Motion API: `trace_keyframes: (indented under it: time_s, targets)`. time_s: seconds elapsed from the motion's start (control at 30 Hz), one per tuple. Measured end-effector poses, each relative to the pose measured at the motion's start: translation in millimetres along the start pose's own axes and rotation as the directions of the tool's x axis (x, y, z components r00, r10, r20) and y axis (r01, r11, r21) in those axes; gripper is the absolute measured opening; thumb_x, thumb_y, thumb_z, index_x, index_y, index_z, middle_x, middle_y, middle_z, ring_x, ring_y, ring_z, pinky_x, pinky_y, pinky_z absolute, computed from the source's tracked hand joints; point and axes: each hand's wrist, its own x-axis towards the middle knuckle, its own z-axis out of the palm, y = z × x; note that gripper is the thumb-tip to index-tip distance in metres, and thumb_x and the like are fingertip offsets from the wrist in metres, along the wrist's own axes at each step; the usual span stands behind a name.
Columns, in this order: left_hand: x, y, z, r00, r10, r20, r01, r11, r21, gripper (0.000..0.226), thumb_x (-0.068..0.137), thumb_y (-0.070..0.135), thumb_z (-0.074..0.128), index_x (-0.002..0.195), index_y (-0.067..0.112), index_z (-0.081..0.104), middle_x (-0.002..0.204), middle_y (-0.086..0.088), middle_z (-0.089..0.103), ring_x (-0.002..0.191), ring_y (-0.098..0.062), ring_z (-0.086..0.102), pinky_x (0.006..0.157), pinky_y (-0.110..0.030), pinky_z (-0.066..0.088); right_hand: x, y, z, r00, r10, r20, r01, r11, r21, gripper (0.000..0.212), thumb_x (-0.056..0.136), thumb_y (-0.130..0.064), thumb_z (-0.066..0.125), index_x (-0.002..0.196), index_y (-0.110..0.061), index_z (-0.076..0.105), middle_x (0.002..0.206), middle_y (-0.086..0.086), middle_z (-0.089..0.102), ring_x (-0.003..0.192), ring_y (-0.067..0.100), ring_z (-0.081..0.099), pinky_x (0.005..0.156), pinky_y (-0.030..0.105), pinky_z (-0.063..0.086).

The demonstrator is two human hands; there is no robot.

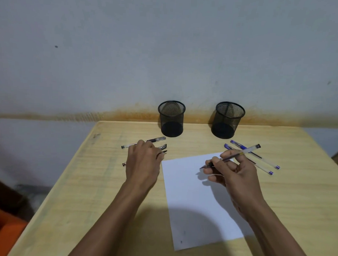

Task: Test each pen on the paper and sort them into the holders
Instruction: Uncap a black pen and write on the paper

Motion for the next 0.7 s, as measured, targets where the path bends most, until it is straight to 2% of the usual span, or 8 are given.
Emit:
trace_keyframes:
  time_s: [0.17,0.27,0.37,0.47,0.57,0.7]
  targets:
    - [-11.0,-9.2,4.2,0.998,-0.05,0.024,0.048,0.997,0.054,0.017,0.094,0.022,0.06,0.093,0.02,0.077,0.09,0.003,0.064,0.095,-0.023,0.051,0.077,-0.035,0.036,1.4,2.0,-2.4,1.0,-0.001,-0.003,0.001,1.0,0.014,0.015,0.095,0.0,0.066,0.096,-0.011,0.056,0.081,0.016,0.079,0.071,0.025,0.078,0.061,0.03,0.061]
    - [-25.5,-7.7,-3.2,0.994,-0.096,-0.045,0.093,0.995,-0.047,0.016,0.091,0.023,0.062,0.101,0.018,0.073,0.098,0.002,0.064,0.097,-0.023,0.052,0.079,-0.038,0.042,1.4,3.3,1.3,1.0,-0.006,-0.004,0.006,1.0,-0.002,0.011,0.095,0.001,0.066,0.097,-0.008,0.06,0.082,0.016,0.079,0.072,0.024,0.079,0.06,0.027,0.062]
    - [-45.4,-5.5,-6.9,0.998,-0.011,-0.061,-0.002,0.977,-0.211,0.017,0.088,0.027,0.064,0.102,0.02,0.071,0.102,0.004,0.062,0.097,-0.019,0.053,0.08,-0.036,0.04,2.6,5.8,5.8,1.0,-0.025,0.013,0.026,0.999,-0.04,0.013,0.092,0.003,0.07,0.092,-0.006,0.06,0.084,0.016,0.079,0.076,0.024,0.08,0.062,0.026,0.062]
    - [-54.9,-11.2,-0.5,0.999,0.041,0.005,-0.038,0.955,-0.293,0.027,0.085,0.034,0.067,0.108,0.021,0.071,0.11,0.006,0.065,0.104,-0.016,0.056,0.085,-0.035,0.046,7.1,11.9,14.3,0.996,-0.052,0.066,0.06,0.99,-0.128,0.014,0.087,0.006,0.074,0.091,-0.001,0.062,0.084,0.012,0.079,0.078,0.021,0.08,0.066,0.027,0.063]
    - [-56.1,-17.5,7.4,0.994,0.104,0.04,-0.09,0.963,-0.256,0.035,0.083,0.037,0.069,0.111,0.016,0.072,0.113,0.0,0.068,0.105,-0.022,0.061,0.086,-0.039,0.051,15.0,19.8,26.9,0.991,-0.065,0.113,0.086,0.977,-0.193,0.012,0.086,0.007,0.074,0.088,-0.003,0.069,0.079,0.006,0.079,0.077,0.018,0.08,0.068,0.027,0.063]
    - [-55.5,-20.6,10.5,0.987,0.16,0.022,-0.152,0.969,-0.196,0.037,0.085,0.041,0.065,0.11,0.015,0.073,0.112,-0.007,0.069,0.103,-0.028,0.063,0.084,-0.041,0.05,30.2,25.2,42.8,0.976,-0.079,0.202,0.145,0.931,-0.336,0.014,0.079,0.002,0.082,0.088,-0.008,0.076,0.086,0.001,0.08,0.083,0.014,0.078,0.078,0.026,0.063]
